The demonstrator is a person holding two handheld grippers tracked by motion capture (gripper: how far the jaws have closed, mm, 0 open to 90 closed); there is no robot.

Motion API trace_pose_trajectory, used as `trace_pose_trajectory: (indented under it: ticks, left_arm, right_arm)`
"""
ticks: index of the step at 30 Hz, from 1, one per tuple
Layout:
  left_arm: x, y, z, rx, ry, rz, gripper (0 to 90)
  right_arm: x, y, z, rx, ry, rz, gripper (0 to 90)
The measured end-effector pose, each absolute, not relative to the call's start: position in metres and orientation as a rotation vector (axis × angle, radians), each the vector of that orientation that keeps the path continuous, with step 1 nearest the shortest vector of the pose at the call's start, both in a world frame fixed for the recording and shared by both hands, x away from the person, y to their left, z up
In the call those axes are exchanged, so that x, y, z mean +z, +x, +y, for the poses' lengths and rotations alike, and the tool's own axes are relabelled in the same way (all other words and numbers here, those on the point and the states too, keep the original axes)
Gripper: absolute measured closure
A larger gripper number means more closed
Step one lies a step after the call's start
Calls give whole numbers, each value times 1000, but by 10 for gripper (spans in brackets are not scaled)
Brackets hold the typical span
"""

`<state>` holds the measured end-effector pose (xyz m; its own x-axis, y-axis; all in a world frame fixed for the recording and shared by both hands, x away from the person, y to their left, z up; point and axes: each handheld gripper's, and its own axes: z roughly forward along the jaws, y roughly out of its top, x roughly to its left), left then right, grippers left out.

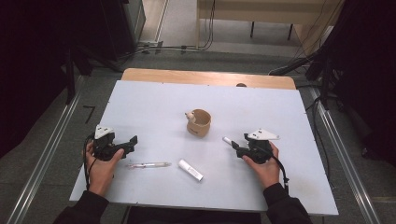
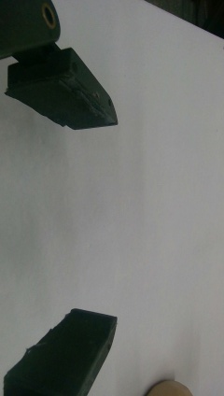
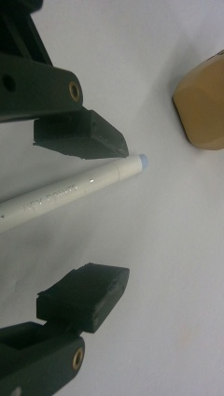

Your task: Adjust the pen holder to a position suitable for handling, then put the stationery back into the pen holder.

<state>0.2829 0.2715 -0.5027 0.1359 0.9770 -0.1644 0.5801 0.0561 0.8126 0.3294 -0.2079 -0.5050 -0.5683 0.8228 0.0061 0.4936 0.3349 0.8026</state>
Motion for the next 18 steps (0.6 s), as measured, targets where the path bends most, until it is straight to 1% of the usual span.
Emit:
trace_pose_trajectory:
  ticks: [18]
  left_arm:
    - [-502, 282, 272, 631, 1618, 1538, 60]
  right_arm:
    - [-506, 329, -206, 1099, 1159, 2210, 344]
